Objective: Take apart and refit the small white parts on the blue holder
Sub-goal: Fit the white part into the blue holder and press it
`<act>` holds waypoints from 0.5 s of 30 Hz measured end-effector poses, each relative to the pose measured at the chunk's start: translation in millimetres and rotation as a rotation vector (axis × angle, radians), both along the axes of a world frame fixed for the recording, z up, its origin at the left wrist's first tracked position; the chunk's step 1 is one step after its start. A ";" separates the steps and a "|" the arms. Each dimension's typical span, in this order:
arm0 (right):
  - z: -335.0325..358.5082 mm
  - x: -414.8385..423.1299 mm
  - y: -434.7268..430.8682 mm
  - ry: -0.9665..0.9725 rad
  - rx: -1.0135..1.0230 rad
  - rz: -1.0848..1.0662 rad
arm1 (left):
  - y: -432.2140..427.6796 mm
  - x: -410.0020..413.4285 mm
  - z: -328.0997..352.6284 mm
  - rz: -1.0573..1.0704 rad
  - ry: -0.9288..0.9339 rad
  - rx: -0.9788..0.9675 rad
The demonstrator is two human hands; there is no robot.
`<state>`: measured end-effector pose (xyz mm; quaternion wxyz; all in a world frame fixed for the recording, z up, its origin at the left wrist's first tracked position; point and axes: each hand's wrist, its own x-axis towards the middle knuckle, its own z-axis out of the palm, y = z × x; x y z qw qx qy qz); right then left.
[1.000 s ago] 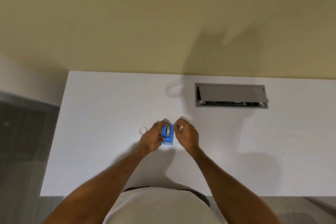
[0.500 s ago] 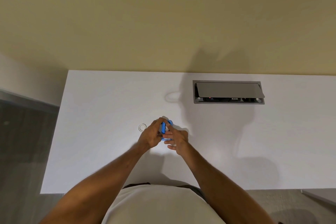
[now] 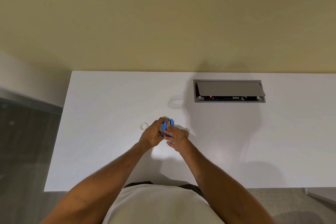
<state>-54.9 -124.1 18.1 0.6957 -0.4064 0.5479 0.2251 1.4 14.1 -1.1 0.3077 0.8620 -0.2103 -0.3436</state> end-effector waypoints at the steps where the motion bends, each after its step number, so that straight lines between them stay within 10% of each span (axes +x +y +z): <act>1: 3.5 -0.3 -0.3 0.000 0.009 -0.013 | 0.5 0.1 -0.7 0.004 0.004 0.001; 15: 9.3 -1.5 -2.3 0.010 0.090 -0.044 | 0.6 -2.9 -3.5 0.031 0.010 0.002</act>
